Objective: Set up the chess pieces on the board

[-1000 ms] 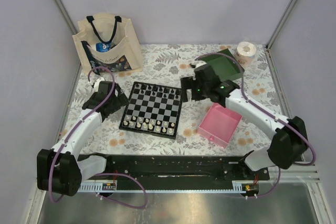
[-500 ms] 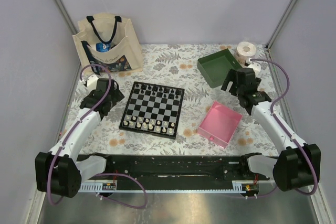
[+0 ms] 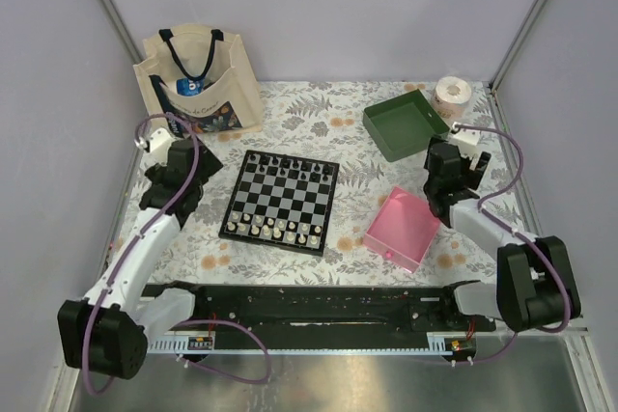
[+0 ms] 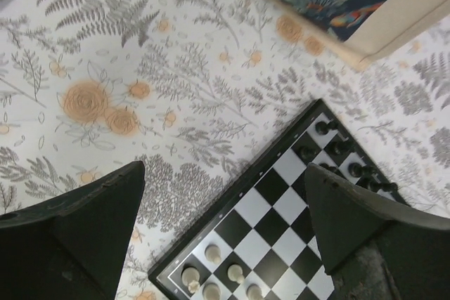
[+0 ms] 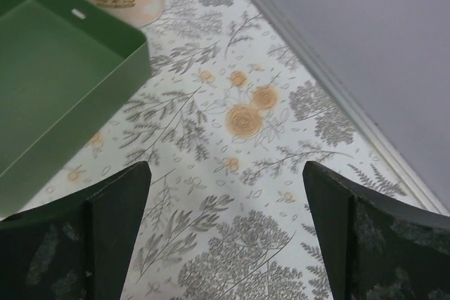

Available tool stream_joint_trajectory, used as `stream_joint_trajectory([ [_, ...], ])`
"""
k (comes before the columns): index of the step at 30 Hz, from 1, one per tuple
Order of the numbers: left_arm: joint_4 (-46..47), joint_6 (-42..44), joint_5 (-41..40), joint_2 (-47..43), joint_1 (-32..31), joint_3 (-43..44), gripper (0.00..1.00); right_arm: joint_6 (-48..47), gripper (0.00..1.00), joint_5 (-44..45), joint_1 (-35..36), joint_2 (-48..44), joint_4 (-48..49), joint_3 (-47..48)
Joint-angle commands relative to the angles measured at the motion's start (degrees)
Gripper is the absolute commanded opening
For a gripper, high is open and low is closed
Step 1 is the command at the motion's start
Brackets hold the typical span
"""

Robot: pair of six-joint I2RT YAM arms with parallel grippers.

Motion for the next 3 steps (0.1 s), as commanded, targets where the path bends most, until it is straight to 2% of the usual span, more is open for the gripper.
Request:
stream_joint_trajectory([
  [1,9.3,3.6,-4.6,-3.4,0.1,-0.5,0.99,-5.8,1.0,10.3,0.2,2.7,13.5,-0.1],
  [3,11.1,5.0,-7.7,-4.0,-0.5,-0.8,0.99,-7.1,1.0,8.8,0.3,3.1,16.4,-0.7],
])
